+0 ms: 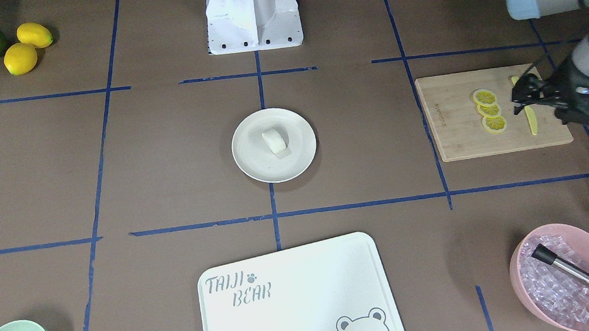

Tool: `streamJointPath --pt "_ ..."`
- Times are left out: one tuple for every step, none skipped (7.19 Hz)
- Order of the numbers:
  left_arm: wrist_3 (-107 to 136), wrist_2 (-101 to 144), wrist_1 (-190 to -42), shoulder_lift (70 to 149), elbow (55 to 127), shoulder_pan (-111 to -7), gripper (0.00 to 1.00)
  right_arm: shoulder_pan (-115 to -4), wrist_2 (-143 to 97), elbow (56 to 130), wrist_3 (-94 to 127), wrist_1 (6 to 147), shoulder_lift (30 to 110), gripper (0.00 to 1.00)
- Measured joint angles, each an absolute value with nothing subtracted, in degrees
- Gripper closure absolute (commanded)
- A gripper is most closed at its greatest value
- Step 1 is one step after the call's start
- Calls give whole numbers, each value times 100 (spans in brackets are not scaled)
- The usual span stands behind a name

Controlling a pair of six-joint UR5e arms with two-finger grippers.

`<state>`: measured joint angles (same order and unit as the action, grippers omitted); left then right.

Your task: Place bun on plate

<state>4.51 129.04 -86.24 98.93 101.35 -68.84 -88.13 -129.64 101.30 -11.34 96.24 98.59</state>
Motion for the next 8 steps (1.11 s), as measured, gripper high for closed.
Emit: streamJointPath --pt "81 13052 -8659 9718 9821 -7377 0 -8813 -12964 10122 -1134 9624 9860 0" --pt "-419 13158 -8683 9602 9491 -7863 0 -8812 -12964 10112 -1134 9624 9861 0" --pt "-980 13206 -8687 9541 9177 -8329 0 -8813 -12964 10104 -1134 9624 9861 0" --pt "-1306 13219 -8695 9447 8990 -8691 0 -8814 -12966 10101 -1134 9626 9861 0" --pt "-1419 13213 -8713 9297 8929 -8914 0 -8815 -12970 10099 -1134 9630 9861 0" --pt "-1477 13212 -8746 9183 8923 -9014 0 -8814 -12972 10100 -1134 9632 9861 0" --pt "-1493 13214 -8813 9102 8901 -9051 0 -8813 -12972 10103 -1134 9632 9861 0" --pt "-1475 13210 -8886 9022 8863 -9064 0 -8813 -12972 10106 -1134 9633 9861 0"
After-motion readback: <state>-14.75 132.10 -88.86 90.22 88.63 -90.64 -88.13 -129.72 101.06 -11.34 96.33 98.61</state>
